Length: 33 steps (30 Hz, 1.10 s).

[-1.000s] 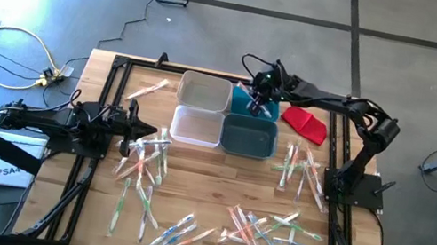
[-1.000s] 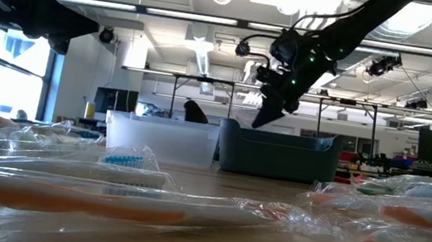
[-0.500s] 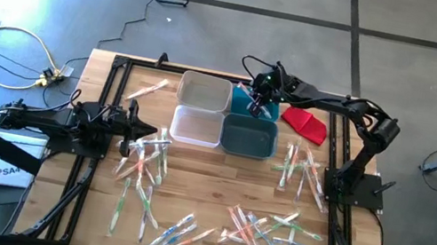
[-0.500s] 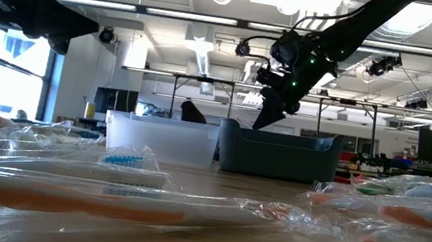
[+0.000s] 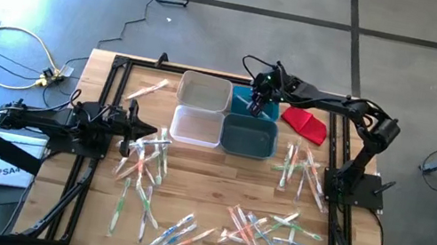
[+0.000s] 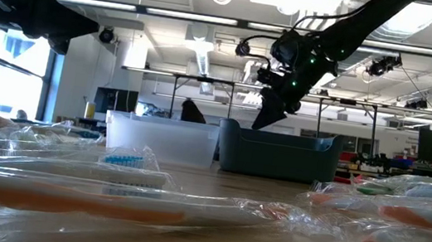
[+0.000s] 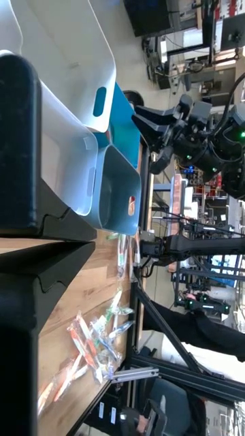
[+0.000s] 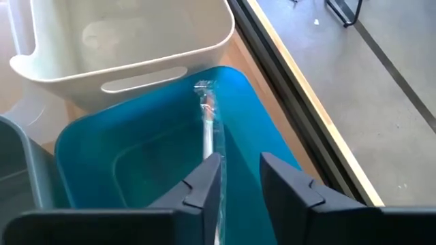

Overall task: Pick & Place Toothbrushes
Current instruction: Put the blue toothbrush into the white bin

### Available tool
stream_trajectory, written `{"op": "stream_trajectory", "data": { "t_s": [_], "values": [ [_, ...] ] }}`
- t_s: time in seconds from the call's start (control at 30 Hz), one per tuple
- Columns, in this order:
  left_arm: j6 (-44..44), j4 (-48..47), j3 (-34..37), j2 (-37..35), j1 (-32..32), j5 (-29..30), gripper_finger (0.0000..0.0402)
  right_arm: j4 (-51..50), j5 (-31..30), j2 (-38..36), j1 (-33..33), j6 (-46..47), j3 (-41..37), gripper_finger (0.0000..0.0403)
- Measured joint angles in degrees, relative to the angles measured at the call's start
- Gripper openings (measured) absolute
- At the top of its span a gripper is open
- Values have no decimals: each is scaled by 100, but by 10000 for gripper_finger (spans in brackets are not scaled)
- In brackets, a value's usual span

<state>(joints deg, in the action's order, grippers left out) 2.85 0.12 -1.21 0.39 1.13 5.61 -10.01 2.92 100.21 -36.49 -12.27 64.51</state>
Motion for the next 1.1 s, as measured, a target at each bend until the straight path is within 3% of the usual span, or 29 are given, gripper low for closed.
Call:
{"op": "stream_trajectory", "data": {
  "t_s": [0.27,0.53,0.73,1.1],
  "values": [
    [2,0,0,0,-1,0,10,-199,22,-759,171,48,2,81],
    [1,1,0,2,0,0,10,-1066,5,-1648,597,95,2,58],
    [2,2,0,2,0,0,10,-1770,4,-2241,861,825,2,50],
    [41,2,0,2,-2,0,10,-2263,13,-2711,1102,1294,4,50]
  ]
}}
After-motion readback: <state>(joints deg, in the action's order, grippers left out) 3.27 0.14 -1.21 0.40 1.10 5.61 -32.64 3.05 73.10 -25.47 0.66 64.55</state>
